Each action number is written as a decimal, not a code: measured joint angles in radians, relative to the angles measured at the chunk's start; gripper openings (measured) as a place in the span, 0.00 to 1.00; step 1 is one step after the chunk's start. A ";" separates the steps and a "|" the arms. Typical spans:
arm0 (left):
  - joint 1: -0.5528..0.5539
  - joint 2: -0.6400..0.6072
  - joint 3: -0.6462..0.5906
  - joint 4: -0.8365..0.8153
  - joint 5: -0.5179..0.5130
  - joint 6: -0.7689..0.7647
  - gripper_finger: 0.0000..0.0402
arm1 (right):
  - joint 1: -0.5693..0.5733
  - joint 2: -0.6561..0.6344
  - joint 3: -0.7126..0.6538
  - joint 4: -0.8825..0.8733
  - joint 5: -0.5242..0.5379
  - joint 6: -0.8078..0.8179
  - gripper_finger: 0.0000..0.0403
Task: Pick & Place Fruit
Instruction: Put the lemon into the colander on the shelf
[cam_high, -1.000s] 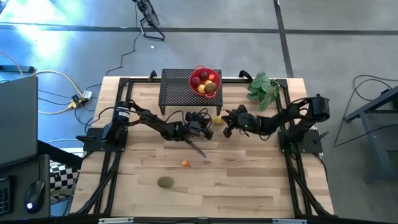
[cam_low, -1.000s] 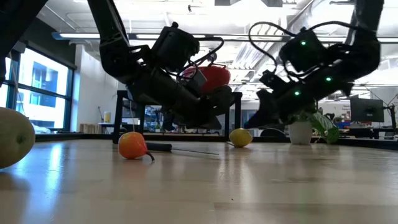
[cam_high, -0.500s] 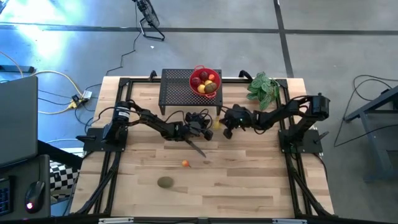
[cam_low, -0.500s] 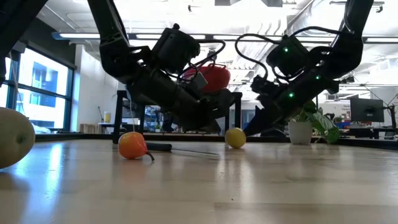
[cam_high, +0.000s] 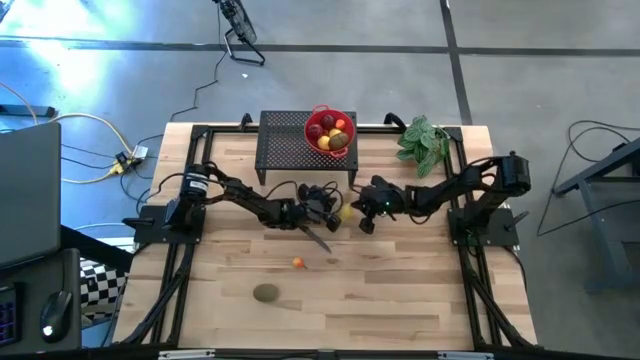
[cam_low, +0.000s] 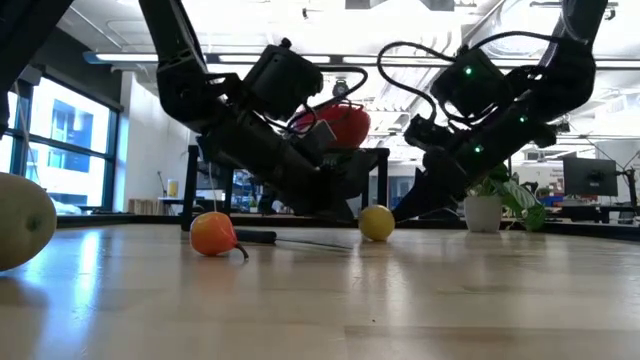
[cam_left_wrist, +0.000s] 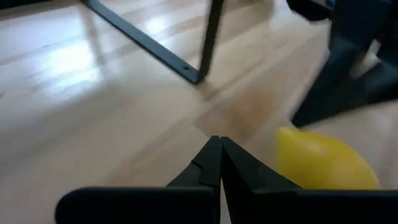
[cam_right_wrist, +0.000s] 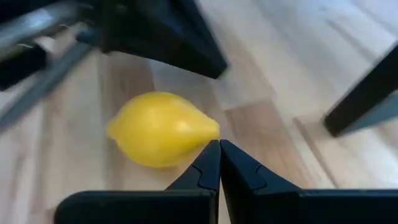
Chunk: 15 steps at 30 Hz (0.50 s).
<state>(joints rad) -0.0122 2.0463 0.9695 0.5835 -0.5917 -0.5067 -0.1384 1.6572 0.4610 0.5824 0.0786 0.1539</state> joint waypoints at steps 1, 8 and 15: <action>-0.006 -0.006 0.000 -0.008 -0.003 0.012 0.00 | 0.014 -0.007 -0.001 -0.010 0.040 -0.002 0.01; -0.020 -0.076 0.000 -0.013 -0.017 0.088 0.00 | 0.079 -0.114 -0.001 -0.057 0.217 -0.037 0.01; -0.030 -0.163 0.001 -0.089 -0.028 0.114 0.00 | 0.080 -0.353 -0.018 -0.287 0.107 0.007 0.01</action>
<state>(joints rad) -0.0424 1.8838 0.9703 0.4943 -0.6201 -0.3930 -0.0587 1.3038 0.4431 0.2954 0.1861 0.1608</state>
